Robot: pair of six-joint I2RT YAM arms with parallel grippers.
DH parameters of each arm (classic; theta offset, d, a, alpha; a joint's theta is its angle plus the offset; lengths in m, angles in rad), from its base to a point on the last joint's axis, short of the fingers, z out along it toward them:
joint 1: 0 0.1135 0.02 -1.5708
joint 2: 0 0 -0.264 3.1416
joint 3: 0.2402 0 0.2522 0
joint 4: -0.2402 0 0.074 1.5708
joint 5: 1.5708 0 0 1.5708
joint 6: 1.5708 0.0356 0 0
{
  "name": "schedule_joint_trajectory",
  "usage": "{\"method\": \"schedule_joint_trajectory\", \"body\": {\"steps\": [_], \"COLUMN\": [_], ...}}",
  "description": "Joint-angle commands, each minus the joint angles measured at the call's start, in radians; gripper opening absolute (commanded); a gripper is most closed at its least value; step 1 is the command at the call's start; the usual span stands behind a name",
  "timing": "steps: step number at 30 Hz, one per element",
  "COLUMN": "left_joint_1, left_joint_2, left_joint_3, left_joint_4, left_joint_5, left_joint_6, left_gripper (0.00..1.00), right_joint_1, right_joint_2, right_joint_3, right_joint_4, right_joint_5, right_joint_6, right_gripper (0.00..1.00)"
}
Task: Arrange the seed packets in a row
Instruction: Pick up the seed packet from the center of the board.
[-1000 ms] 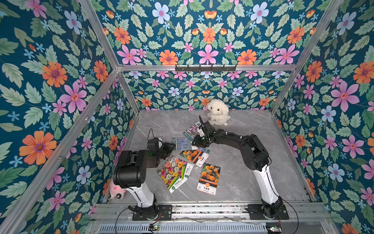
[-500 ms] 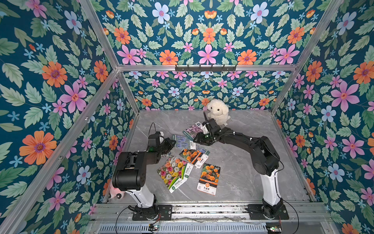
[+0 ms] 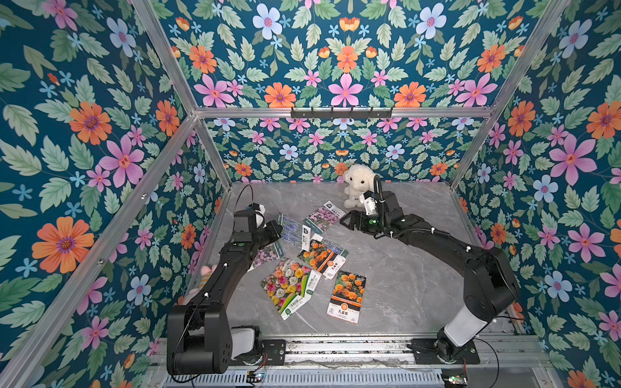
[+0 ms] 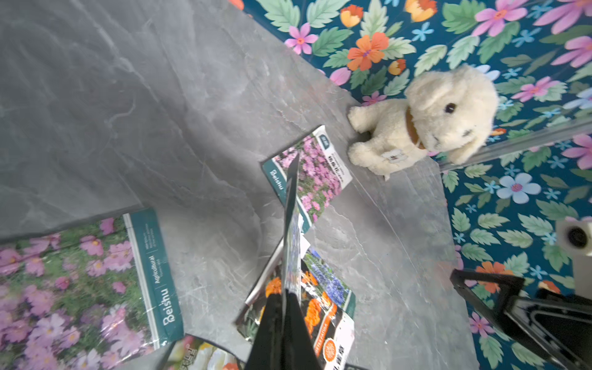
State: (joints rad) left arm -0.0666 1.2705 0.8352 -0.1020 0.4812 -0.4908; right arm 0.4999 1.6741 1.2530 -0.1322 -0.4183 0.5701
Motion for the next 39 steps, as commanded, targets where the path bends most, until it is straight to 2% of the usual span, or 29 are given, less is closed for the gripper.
{"method": "schedule_joint_trajectory", "body": {"steps": [1,5,10,16,22,32,37,39], "left_joint_1": [-0.027,-0.095,-0.22,-0.298,-0.314,-0.315,-0.315,-0.316], "left_joint_2": [0.002,0.05,0.142,0.232,0.256,0.259,0.25,0.249], "left_joint_3": [0.05,0.107,0.188,0.254,0.264,0.261,0.261,0.258], "left_joint_4": [-0.074,-0.022,0.03,0.103,0.163,0.187,0.162,0.158], "left_joint_5": [0.081,0.16,0.18,0.244,0.318,0.39,0.404,0.393], "left_joint_6": [0.067,0.055,0.043,0.008,-0.012,-0.003,0.027,0.031], "left_gripper": [0.0,0.0,0.0,0.0,0.0,0.0,0.0,0.0], "right_joint_1": [-0.001,0.0,-0.013,-0.075,-0.124,-0.141,-0.147,-0.147], "right_joint_2": [-0.006,-0.007,0.028,0.051,0.05,0.123,0.138,0.133], "right_joint_3": [0.038,0.095,0.159,0.133,0.079,0.156,0.175,0.171], "right_joint_4": [-0.017,-0.052,-0.109,-0.107,-0.073,-0.144,-0.162,-0.175], "right_joint_5": [-0.044,-0.061,-0.101,-0.234,-0.35,-0.38,-0.438,-0.456], "right_joint_6": [-0.103,-0.167,-0.236,-0.249,-0.276,-0.353,-0.389,-0.406], "right_gripper": [0.95,0.99,0.99,0.98,0.91,0.81,0.78,0.74]}}
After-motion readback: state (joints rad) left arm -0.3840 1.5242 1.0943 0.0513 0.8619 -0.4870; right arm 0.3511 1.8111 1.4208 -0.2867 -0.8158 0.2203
